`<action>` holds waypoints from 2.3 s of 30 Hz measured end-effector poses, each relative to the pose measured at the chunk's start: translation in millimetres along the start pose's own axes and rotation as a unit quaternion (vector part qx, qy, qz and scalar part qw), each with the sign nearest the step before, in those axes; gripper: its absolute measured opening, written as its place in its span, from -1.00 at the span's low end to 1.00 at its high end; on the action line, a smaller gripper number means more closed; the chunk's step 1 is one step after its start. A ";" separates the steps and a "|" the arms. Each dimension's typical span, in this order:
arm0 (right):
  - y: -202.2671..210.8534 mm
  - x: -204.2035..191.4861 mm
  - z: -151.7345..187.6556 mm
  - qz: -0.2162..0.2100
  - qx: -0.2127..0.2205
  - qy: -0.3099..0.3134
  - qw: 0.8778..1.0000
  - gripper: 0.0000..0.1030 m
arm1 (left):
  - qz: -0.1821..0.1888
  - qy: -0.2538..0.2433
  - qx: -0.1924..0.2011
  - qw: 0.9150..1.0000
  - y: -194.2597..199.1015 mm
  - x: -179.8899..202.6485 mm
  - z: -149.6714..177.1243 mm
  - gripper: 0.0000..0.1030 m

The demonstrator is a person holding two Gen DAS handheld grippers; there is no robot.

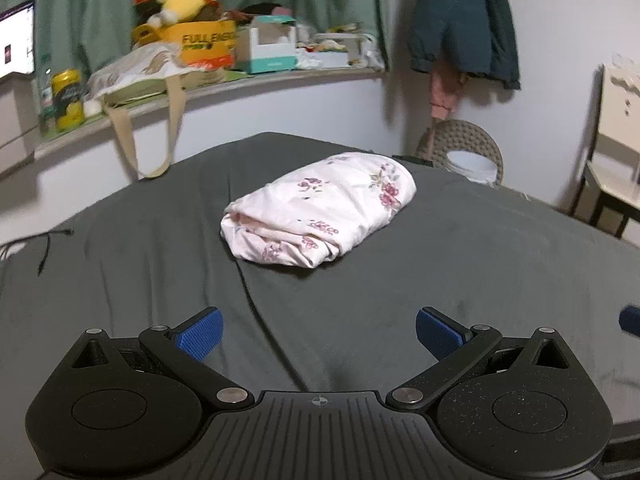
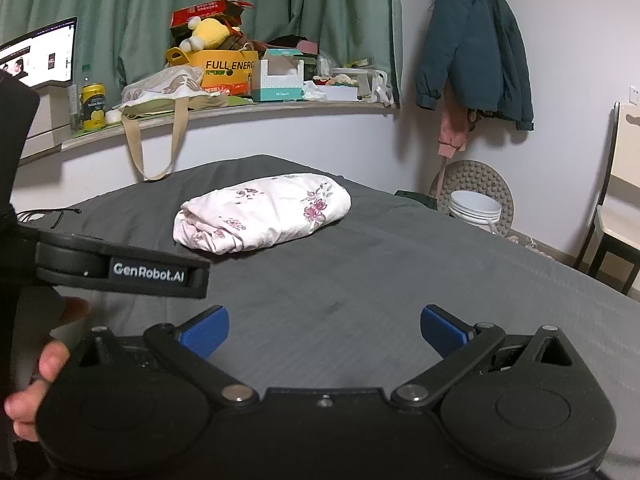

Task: Fold clothes

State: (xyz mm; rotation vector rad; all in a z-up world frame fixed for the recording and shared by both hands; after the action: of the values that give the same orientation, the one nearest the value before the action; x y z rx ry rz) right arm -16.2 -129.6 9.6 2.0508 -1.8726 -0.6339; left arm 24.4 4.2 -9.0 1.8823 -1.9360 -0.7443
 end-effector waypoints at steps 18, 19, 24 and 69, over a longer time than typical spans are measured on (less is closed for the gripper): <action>39.2 29.8 1.7 -0.084 0.130 -0.107 0.982 1.00 | 0.058 0.017 -0.027 0.998 30.2 -17.1 -20.6 1.00; 40.2 31.8 0.8 -0.087 0.131 -0.105 0.982 1.00 | 0.054 0.015 -0.035 0.998 30.7 -18.0 -19.7 1.00; 42.5 28.1 2.7 -0.073 0.156 -0.073 0.982 1.00 | 0.023 0.009 0.005 1.000 53.6 -34.3 -20.3 1.00; 22.6 16.6 24.0 -0.125 0.061 -0.093 0.986 1.00 | -0.277 0.136 -0.284 0.908 78.0 -506.2 152.9 0.62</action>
State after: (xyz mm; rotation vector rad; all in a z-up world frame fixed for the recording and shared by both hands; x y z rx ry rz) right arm -46.9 -146.7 -1.9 2.4059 -1.8058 -0.8149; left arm -94.4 525.1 -28.2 2.0023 -0.8704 -0.9993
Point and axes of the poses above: each gripper's, at about its wrist camera, not at the fingertips, and y roughly against the way its jaws point, x to its right, z to its underside, the point moved 3 cm from there along -y, roughly the way its jaws point, and after that the axes turned 9 degrees about -y, right-handed, at the moved point
